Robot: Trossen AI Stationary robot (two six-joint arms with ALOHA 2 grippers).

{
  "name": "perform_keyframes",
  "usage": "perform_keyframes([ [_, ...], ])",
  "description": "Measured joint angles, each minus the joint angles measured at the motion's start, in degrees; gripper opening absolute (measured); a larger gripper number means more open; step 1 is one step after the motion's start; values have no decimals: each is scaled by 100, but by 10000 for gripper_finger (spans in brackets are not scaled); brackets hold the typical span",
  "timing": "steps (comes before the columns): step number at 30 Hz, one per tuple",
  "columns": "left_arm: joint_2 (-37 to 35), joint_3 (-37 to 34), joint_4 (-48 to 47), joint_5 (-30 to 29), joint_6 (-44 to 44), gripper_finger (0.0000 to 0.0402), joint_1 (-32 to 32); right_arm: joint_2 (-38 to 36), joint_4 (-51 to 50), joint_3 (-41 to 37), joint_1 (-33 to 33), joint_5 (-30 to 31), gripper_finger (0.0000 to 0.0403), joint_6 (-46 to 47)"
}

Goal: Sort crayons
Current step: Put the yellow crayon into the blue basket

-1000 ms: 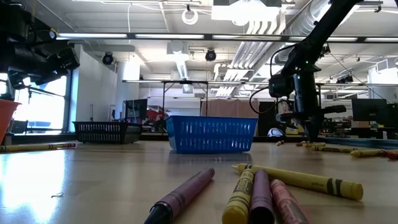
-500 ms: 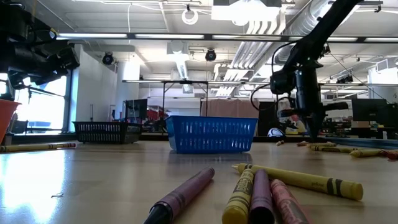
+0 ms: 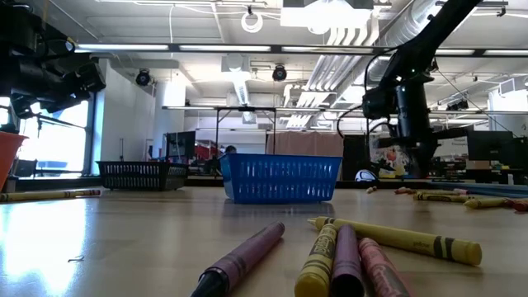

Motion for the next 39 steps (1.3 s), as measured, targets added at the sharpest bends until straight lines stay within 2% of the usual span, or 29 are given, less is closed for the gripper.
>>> perform_keyframes([
  [3,0,0,1,0,0,104,0,83,-126,-2,46,-99,0,-92],
  [10,0,0,-1,0,0,104,-1,97,535,0,324,-280,1,-268],
  [20,-2,0,1,0,0,104,0,99,567,0,437,-1186,1,-1576],
  [26,0,0,1,0,0,104,0,97,597,0,597,-1203,1,-2366],
  [30,0,0,1,0,0,104,0,99,583,0,684,-1615,1,-2692],
  [35,0,0,-1,0,0,104,-2,98,720,0,840,-2111,1,-2757],
  [39,0,0,0,0,0,104,-2,99,1236,0,1033,-2232,1,-2670],
])
